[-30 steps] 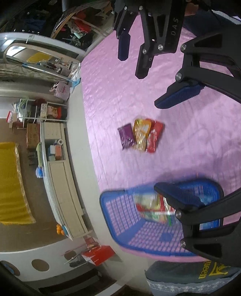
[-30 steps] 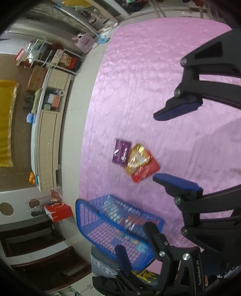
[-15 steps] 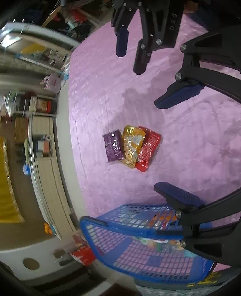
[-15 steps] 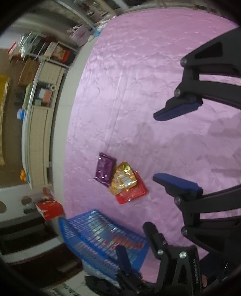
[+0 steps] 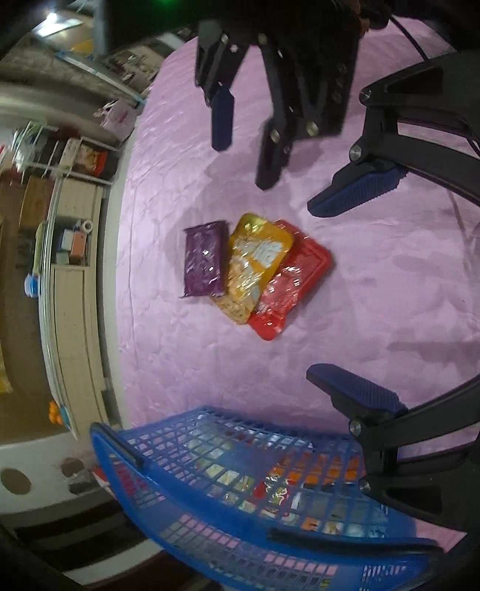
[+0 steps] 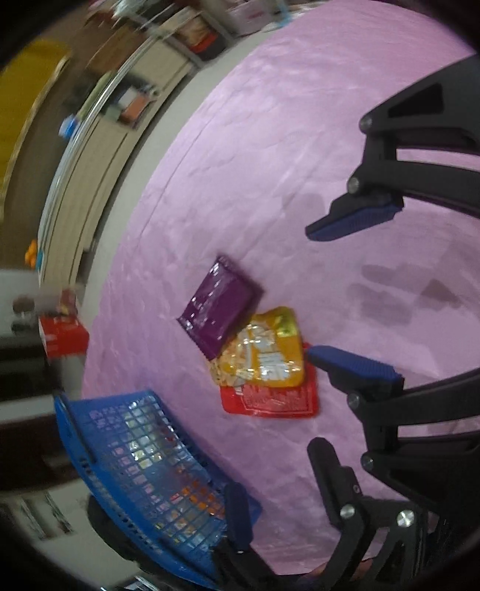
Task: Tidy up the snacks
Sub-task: 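Close the right tool on the purple packet and lift it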
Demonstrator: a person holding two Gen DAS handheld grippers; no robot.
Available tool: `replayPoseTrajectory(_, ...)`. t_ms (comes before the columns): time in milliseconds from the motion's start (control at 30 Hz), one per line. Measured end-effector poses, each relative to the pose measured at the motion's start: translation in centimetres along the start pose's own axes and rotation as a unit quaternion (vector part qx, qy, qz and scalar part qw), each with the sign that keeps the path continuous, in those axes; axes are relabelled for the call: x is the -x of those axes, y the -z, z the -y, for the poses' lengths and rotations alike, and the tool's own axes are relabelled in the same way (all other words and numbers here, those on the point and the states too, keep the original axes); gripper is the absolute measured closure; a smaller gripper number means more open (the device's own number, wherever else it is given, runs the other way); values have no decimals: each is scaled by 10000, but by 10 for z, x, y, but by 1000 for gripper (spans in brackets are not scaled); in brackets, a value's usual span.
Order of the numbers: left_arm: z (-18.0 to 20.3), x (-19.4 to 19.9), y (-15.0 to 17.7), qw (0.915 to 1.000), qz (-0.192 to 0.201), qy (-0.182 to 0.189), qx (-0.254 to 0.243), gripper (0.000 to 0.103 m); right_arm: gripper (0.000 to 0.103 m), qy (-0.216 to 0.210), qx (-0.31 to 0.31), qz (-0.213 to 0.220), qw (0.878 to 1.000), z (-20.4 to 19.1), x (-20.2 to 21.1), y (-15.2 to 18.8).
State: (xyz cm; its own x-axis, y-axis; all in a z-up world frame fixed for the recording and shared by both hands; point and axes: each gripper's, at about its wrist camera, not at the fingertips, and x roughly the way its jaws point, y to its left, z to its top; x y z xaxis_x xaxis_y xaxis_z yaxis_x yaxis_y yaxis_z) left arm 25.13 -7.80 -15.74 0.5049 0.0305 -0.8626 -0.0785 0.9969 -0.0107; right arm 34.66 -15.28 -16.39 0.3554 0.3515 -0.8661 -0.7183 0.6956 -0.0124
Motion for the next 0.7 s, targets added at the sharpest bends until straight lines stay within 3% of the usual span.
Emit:
replayPoseTrajectory(133,0,-6,-15,10000,26,-75,19,23,39,-549,349,-73,9979,7,-22,-21)
replayPoseTrajectory(300,-10,-22,-23,9998,-134,-12,175,23,37,-798,753,-20,9940,12,-39,-47)
replayPoseTrajectory(400,-13,-32,-25,9996,-227,-80,142,23,35,-945,1036,-221,9899,11,-55,-54)
replayPoseTrajectory(500,-16,-38,-24,9994,-310,-48,160,23,33,-1145,1023,-215,9879,13,-64,-61)
replayPoseTrajectory(700,-17,-46,-23,9990,-437,-16,74,23,29,-1018,1637,-369,9806,2,-71,-72)
